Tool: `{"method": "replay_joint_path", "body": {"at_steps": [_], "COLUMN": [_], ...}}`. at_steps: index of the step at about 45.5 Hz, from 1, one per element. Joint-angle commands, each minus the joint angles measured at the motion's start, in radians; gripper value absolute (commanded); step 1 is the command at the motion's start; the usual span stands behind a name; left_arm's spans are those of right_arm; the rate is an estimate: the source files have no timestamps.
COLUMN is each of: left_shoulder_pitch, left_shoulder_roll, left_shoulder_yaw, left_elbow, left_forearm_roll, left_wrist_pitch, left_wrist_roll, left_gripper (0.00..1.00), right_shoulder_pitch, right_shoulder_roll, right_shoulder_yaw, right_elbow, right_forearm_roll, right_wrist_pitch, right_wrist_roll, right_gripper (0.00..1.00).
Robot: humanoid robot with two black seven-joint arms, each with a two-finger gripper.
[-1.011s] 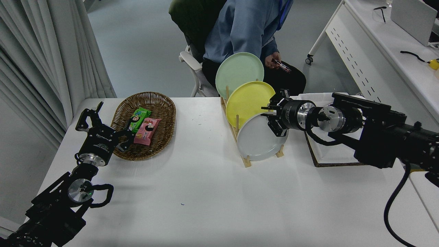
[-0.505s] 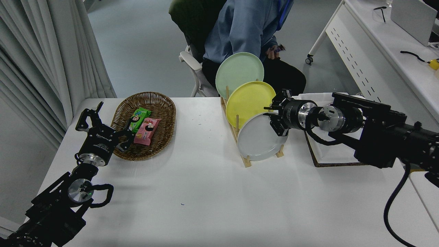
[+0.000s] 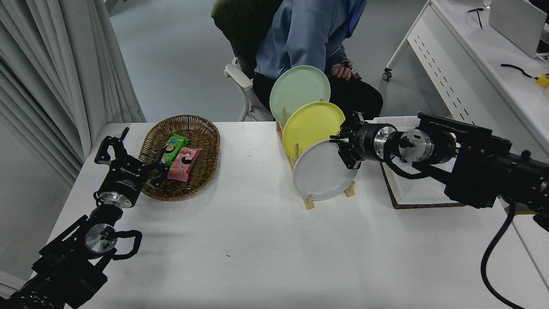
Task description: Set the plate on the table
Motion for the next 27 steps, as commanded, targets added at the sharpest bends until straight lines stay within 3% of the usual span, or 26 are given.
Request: {"method": "replay_joint_path", "body": {"at_steps": [1,6,27], "left_shoulder_pitch": [0.0,0.0,0.0], "left_shoulder_roll": [0.0,0.0,0.0], "left_shoulder_yaw": [0.0,0.0,0.0], "left_elbow": [0.001,-0.001,-0.001], "left_forearm_roll": [0.0,0.0,0.0], "left_wrist_pitch": [0.0,0.0,0.0], "left_wrist_roll": [0.0,0.0,0.0], "left_gripper": [1.0,1.0,1.0], "right_shoulder_pitch": [0.032,0.041,0.078], "right_shoulder_roll": [-0.048,-0.063,-0.16], "right_shoulder_yaw": [0.019,0.043,0.129], "right_elbow": [0.006,0.006,0.118], "right_forearm_roll": [0.002,0.002,0.008], "right_wrist_pitch": [0.008,0.011,0.044], "right_wrist_roll": [-0.043,-0.07,-0.087], "right_gripper": [0.04,0.0,0.0]}}
